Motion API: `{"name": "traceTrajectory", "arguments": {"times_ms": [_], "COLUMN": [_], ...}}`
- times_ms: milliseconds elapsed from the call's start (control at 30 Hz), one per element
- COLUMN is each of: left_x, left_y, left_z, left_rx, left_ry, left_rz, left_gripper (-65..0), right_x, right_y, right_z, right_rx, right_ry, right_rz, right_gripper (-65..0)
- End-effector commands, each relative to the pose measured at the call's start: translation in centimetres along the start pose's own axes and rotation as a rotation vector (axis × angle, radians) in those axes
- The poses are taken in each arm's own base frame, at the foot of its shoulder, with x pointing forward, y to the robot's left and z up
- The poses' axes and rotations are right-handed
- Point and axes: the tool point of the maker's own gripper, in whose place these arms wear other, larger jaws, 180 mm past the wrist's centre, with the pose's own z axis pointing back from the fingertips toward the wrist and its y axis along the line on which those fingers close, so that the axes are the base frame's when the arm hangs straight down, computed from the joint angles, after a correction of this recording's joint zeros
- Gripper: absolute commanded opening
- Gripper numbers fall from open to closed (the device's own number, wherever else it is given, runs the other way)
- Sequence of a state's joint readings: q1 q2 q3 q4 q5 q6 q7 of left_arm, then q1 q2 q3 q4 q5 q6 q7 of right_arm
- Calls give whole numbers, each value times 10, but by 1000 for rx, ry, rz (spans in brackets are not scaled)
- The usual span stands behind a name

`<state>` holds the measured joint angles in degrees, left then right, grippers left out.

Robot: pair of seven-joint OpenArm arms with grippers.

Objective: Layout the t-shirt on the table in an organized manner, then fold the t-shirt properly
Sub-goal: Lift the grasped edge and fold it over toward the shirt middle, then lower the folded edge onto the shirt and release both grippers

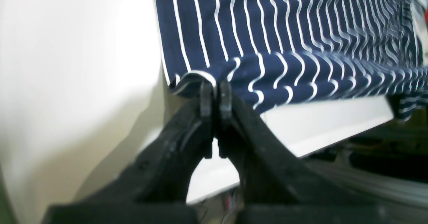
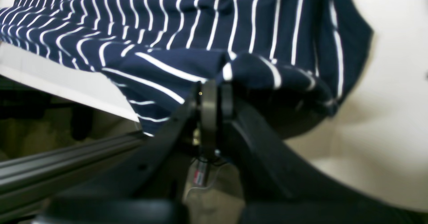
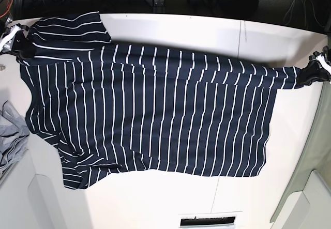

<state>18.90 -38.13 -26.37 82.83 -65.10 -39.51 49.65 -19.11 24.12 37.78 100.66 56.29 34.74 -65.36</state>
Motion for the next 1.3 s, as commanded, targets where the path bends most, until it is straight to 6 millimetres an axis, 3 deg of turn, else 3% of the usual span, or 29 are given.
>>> {"name": "traceTrajectory", "arguments": {"times_ms": [0, 167, 467, 600, 633, 700, 767, 833, 967, 1067, 1267], "left_x": [15, 19, 50, 40, 35, 28, 24, 24, 27, 32, 27], "left_y": [1, 4, 14, 16, 17, 23, 24, 23, 25, 24, 39], "left_z": [0, -27, -43, -66, -72, -82, -89, -92, -88, -76, -51], "left_rx": [-4, 10, 49, 56, 56, 78, 76, 74, 78, 42, 52], "left_ry": [-27, -13, -49, -4, 13, 31, 31, 32, 69, 61, 17], "left_rz": [-31, -78, -138, -179, -183, -166, -138, -128, -124, -72, 39], "left_gripper": [-650, -650, -650, -650, -650, -571, -450, -371, -366, -366, -347], "right_x": [16, 40, 99, 117, 118, 117, 113, 107, 101, 91, 50], "right_y": [-2, -12, -42, -49, -51, -52, -47, -43, -47, -62, -99], "right_z": [-1, -27, -53, -68, -73, -82, -90, -95, -93, -81, -60], "right_rx": [7, 44, 53, 73, 71, 71, 82, 87, 71, 36, -95], "right_ry": [-40, -86, -186, -203, -198, -179, -156, -130, -116, -142, -156], "right_rz": [17, -39, -139, -192, -201, -209, -206, -205, -211, -258, -338], "right_gripper": [-650, -650, -650, -650, -611, -427, -314, -305, -306, -306, -305]}}
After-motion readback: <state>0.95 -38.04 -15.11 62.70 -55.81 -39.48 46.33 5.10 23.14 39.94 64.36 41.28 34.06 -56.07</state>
